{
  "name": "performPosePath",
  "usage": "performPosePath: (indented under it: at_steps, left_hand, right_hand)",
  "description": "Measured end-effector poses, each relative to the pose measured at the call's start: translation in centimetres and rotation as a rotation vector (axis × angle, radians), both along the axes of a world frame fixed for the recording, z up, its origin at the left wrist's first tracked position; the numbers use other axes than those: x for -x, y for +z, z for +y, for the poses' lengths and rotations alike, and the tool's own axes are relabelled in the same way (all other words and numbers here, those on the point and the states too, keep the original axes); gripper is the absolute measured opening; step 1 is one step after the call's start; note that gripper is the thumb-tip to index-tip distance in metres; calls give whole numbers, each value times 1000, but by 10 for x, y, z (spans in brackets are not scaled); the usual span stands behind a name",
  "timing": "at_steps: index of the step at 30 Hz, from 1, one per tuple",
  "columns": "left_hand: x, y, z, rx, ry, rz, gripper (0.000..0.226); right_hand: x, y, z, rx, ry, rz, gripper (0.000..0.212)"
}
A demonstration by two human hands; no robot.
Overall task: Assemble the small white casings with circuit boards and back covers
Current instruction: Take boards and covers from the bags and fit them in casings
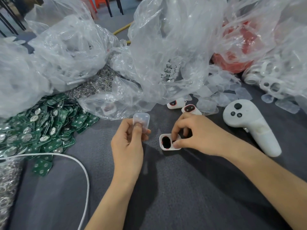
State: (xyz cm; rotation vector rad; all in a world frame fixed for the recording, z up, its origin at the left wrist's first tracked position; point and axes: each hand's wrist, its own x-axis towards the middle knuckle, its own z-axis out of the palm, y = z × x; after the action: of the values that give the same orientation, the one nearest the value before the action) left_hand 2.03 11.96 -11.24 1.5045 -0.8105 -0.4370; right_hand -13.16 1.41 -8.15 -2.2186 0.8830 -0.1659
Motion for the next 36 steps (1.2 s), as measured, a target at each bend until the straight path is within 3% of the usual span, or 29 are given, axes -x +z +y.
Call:
performPosePath:
  at_steps: [3,7,12,16,22,29,36]
  left_hand:
    - [2,2,0,-8,1,-26,27]
    - [2,1,3,-11,-53,-162,58]
    - [9,2,5,-43,-186,-274,44]
    - [14,7,6,-40,-203,-319,32]
    - [13,6,7,-117,-195,-455,16]
    - [10,-2,6,-345,-278,-722,74]
    - [9,-5,4,-364,-271,-718,72]
  right_hand:
    - [-1,0,1,4,13,11,12]
    - [0,4,-2,-68,-9,-50,9]
    - [1,13,-1,-312,-146,-386,6]
    - [0,11,2,-386,-119,-447,8]
    - [1,10,1,-331,-124,-408,15]
    - [3,8,-4,-200,-129,-201,15]
    - [-5,1,1,-42,-49,-45,16]
